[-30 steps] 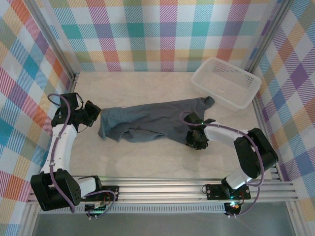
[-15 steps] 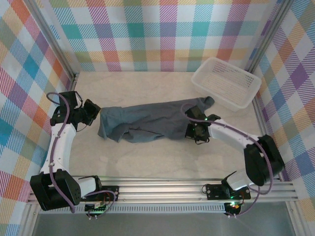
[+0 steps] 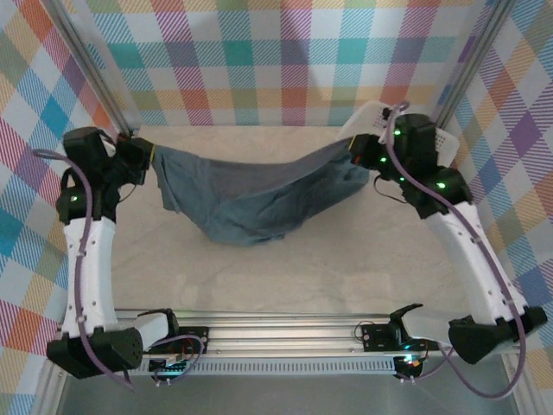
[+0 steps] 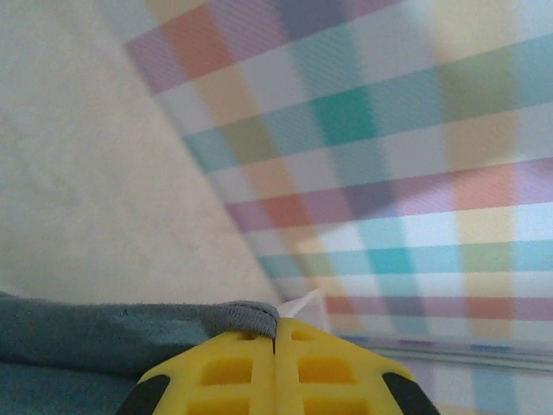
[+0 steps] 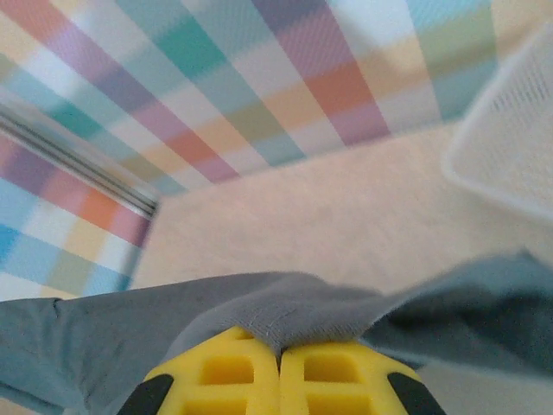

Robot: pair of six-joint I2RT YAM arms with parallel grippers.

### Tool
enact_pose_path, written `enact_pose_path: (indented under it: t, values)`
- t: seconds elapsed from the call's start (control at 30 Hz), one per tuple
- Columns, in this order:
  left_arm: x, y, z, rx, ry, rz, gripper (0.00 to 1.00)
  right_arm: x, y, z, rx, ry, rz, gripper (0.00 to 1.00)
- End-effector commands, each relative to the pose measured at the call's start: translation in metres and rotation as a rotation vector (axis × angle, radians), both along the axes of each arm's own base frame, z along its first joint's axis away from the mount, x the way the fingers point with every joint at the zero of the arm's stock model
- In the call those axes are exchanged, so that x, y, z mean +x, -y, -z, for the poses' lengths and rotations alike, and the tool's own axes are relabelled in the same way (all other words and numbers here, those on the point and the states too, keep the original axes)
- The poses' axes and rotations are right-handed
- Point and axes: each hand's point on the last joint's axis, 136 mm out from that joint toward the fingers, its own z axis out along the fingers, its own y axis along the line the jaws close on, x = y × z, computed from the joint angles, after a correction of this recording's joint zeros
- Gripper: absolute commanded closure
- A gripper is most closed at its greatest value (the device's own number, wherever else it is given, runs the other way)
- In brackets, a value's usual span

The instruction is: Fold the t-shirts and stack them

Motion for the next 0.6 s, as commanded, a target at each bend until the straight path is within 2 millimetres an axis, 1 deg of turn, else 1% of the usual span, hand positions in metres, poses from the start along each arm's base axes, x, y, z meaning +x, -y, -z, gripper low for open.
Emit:
enact_pose_path:
  t: [0.0, 0.1, 0.17, 0.23, 0.33, 0.4, 0.5, 0.57]
  values:
    - [-0.058, -0.011, -0.074, 0.032, 0.165, -0.126, 1.0, -0.036, 0.004, -0.054, 0.032, 0.142, -0.084, 1.0]
    - [-0.095, -0.018, -0.113, 0.075, 0.246, -0.204, 1.0, -0.058, 0.007, -0.086, 0.071, 0.229, -0.115, 1.0]
    - [-0.106, -0.021, -0.123, 0.086, 0.24, -0.233, 1.0, -0.065, 0.006, -0.099, 0.09, 0.255, -0.132, 1.0]
    - [-0.105, -0.021, -0.128, 0.092, 0.221, -0.229, 1.0, -0.066, 0.004, -0.105, 0.112, 0.261, -0.145, 1.0]
    - [-0.087, -0.022, -0.122, 0.082, 0.187, -0.215, 1.0, -0.053, -0.007, -0.106, 0.136, 0.25, -0.181, 1.0]
    - [-0.069, -0.024, -0.11, 0.081, 0.136, -0.208, 1.0, -0.034, -0.018, -0.097, 0.144, 0.214, -0.207, 1.0]
    - [-0.033, -0.029, -0.089, 0.088, 0.066, -0.185, 1.0, 0.005, -0.035, -0.079, 0.179, 0.156, -0.255, 1.0]
    - [-0.003, -0.034, -0.074, 0.086, 0.032, -0.166, 1.0, 0.036, -0.046, -0.066, 0.221, 0.12, -0.291, 1.0]
